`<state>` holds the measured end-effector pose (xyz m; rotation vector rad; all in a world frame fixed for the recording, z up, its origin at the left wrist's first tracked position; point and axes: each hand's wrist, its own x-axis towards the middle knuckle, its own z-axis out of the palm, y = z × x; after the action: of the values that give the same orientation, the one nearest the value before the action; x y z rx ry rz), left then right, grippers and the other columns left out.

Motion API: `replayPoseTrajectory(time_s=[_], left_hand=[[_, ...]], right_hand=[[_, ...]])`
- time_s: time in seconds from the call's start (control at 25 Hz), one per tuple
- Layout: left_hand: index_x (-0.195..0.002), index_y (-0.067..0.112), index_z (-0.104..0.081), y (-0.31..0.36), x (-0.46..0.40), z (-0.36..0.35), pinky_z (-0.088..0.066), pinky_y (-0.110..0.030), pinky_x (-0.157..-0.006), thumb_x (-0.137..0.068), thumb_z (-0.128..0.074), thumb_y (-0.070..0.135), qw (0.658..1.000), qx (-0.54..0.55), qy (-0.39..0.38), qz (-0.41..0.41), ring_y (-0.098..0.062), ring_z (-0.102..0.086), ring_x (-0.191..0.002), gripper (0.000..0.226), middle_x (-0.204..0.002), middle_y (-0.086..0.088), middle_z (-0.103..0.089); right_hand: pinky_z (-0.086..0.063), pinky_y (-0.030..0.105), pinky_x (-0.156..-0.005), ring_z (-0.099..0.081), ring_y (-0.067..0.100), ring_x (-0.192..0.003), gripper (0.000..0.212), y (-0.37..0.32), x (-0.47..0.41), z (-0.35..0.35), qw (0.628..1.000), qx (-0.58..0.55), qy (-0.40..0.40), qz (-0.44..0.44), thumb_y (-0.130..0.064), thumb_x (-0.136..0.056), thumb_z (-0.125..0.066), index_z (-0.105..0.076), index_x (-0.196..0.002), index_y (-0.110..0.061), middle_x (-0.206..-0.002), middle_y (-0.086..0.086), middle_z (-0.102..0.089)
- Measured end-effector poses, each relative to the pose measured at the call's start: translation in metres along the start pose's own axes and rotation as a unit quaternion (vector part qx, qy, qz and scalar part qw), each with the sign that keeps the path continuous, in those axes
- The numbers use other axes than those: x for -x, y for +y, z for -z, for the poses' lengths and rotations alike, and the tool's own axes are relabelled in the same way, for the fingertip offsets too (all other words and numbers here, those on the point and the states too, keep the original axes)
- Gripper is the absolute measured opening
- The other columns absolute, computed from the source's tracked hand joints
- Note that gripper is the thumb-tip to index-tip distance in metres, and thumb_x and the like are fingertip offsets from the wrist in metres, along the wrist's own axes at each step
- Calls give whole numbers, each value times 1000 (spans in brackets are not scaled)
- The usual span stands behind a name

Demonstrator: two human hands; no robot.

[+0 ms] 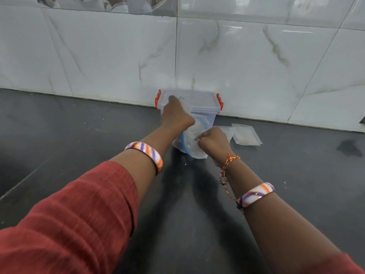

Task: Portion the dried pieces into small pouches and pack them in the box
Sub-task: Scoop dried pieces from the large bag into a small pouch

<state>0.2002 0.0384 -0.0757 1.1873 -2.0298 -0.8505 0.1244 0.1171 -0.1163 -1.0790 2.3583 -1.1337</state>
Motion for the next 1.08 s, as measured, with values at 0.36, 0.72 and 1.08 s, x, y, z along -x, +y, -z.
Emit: replayPoseTrajectory(time_s=[0.36,0.72,1.08], left_hand=[[-125,6,-36,-10,12,2,-46,-40,-86,-74,-65,7,996,-73,42,-2,-34,-54,-111,59,-120,-14,-53],[-131,7,-36,-26,48,13,-43,-38,-96,-67,-80,33,997,-49,56,-2,-30,-47,-123,82,-131,-13,-49],[-127,10,-46,-35,101,20,-44,-36,-94,-75,-75,31,991,-18,127,-40,-27,-50,-118,64,-127,-12,-54]], right_hand=[[-34,22,-46,-58,11,-52,12,2,-1,2,972,-192,4,-137,-4,-86,-58,-63,-93,4,-74,12,-68],[-35,18,-45,-49,7,-51,15,5,35,21,961,-237,8,-141,-2,-87,-57,-65,-99,4,-90,14,-69],[-28,10,-28,-47,4,-38,22,6,73,41,941,-290,7,-174,-2,-92,-49,-64,-107,2,-82,12,-69]])
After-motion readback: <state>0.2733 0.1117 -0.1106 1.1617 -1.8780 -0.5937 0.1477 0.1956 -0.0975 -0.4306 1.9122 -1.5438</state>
